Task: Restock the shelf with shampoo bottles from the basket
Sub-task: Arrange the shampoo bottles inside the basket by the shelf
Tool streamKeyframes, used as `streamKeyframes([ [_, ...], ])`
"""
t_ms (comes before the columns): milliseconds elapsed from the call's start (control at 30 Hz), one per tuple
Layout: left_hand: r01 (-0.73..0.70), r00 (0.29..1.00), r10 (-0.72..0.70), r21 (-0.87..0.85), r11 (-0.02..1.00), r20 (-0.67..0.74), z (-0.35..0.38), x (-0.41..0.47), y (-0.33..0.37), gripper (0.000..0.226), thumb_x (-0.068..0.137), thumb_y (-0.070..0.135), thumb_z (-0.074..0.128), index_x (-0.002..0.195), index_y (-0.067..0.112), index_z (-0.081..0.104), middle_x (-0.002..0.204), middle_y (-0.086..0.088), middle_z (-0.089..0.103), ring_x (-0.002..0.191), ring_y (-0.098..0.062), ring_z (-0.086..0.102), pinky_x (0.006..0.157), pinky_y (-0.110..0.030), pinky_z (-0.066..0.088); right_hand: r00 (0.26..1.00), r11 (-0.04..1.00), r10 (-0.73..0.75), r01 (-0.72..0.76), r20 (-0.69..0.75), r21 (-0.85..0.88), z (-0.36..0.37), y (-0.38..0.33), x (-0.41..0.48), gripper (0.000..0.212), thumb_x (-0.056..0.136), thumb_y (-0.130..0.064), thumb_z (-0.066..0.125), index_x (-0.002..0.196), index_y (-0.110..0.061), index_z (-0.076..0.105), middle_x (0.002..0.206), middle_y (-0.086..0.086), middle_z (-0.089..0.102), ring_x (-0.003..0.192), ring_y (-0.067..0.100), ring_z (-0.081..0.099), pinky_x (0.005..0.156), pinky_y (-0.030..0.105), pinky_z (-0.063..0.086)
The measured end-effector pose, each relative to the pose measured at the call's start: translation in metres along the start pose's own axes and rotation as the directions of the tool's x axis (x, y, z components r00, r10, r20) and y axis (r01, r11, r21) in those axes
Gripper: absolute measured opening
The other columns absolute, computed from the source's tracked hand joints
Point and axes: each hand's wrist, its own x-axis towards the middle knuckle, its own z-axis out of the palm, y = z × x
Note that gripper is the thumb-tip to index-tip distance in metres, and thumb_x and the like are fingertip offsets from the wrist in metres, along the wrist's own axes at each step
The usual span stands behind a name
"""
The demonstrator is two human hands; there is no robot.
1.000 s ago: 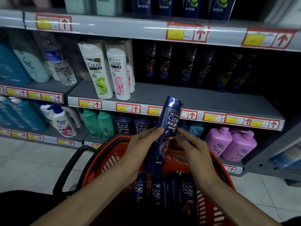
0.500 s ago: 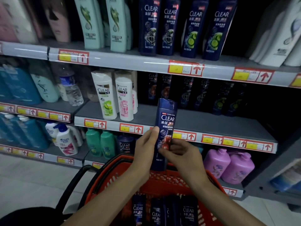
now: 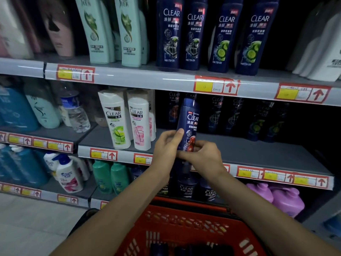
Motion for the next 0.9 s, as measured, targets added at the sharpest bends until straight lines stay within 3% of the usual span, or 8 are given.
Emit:
streamKeyframes([
  [133,-0.086,0.996,0.086,0.161,0.983,0.006,-0.008,0.02,-0.001,0.017,0.1,0.027,0.06,0.113,0.018,0.065,0.096,0.006,0.071,0.091,-0.009,0.068,0.081,-0.024,0.054,0.998,0.996,-0.035,0.039,-0.046,0.079,0.014,0.003,0.033,0.068,0.04,-0.051,0.085,0.1,-0.021,0.075,0.084,-0.008,0.079,0.081,0.012,0.076,0.083,0.045,0.062],
  [233,-0.149,0.989,0.144,0.283,0.947,0.04,-0.015,0.035,-0.009,0.025,0.102,0.032,0.055,0.123,0.021,0.064,0.11,0.006,0.07,0.105,-0.008,0.066,0.094,-0.028,0.052,0.991,0.994,-0.064,0.073,-0.121,0.077,0.029,0.008,0.052,0.056,0.052,-0.044,0.087,0.103,-0.025,0.071,0.085,-0.01,0.077,0.081,0.007,0.074,0.082,0.04,0.062],
  [300,-0.18,0.983,0.175,0.339,0.923,0.047,-0.017,0.046,-0.018,0.036,0.096,0.047,0.056,0.125,0.026,0.062,0.113,0.006,0.069,0.108,-0.008,0.065,0.099,-0.031,0.051,0.98,0.991,-0.087,0.103,-0.182,0.085,0.043,0.012,0.066,0.046,0.064,-0.036,0.088,0.104,-0.027,0.068,0.088,-0.009,0.076,0.084,0.006,0.072,0.083,0.038,0.061],
  [400,-0.142,0.989,0.144,0.373,0.917,0.024,-0.018,0.066,-0.032,0.062,0.079,0.073,0.054,0.13,0.038,0.057,0.123,0.004,0.065,0.115,-0.011,0.063,0.104,-0.041,0.05,0.956,0.989,-0.145,0.149,-0.255,-0.003,0.066,0.019,0.089,0.049,0.068,-0.043,0.085,0.11,-0.03,0.063,0.099,-0.011,0.071,0.091,0.008,0.069,0.082,0.036,0.06],
  [567,-0.098,0.995,0.093,0.293,0.951,0.029,-0.012,0.095,-0.036,0.097,0.069,0.068,0.062,0.153,0.028,0.036,0.133,0.002,0.063,0.124,-0.012,0.059,0.11,-0.037,0.045,0.931,0.974,-0.219,0.193,-0.292,-0.116,0.081,0.024,0.126,0.018,0.093,-0.02,0.065,0.108,-0.011,0.062,0.104,0.001,0.063,0.092,0.017,0.058,0.078,0.032,0.047],
  [633,-0.116,0.993,0.115,0.306,0.945,0.021,-0.008,0.108,-0.038,0.101,0.068,0.068,0.063,0.155,0.026,0.033,0.134,0.001,0.062,0.125,-0.013,0.057,0.11,-0.034,0.043,0.927,0.97,-0.226,0.187,-0.299,-0.152,0.083,0.023,0.136,0.019,0.098,-0.015,0.055,0.11,-0.003,0.062,0.105,0.012,0.063,0.092,0.021,0.054,0.081,0.034,0.045],
  [767,-0.146,0.984,0.174,0.364,0.92,-0.045,-0.001,0.125,-0.04,0.091,0.069,0.069,0.06,0.146,0.025,0.038,0.118,-0.01,0.066,0.111,-0.019,0.065,0.1,-0.039,0.053,0.94,0.976,-0.195,0.159,-0.279,-0.146,0.087,0.017,0.142,0.024,0.092,-0.025,0.056,0.074,-0.012,0.049,0.086,0.007,0.057,0.079,0.018,0.053,0.074,0.038,0.047],
  [900,-0.12,0.983,0.166,0.407,0.905,-0.079,0.001,0.138,-0.048,0.092,0.063,0.073,0.055,0.141,0.027,0.04,0.11,-0.01,0.065,0.101,-0.02,0.068,0.092,-0.041,0.056,0.928,0.969,-0.212,0.16,-0.306,-0.188,0.088,0.016,0.146,0.039,0.09,-0.02,0.065,0.062,-0.02,0.038,0.076,0.005,0.054,0.074,0.022,0.054,0.064,0.034,0.039],
])
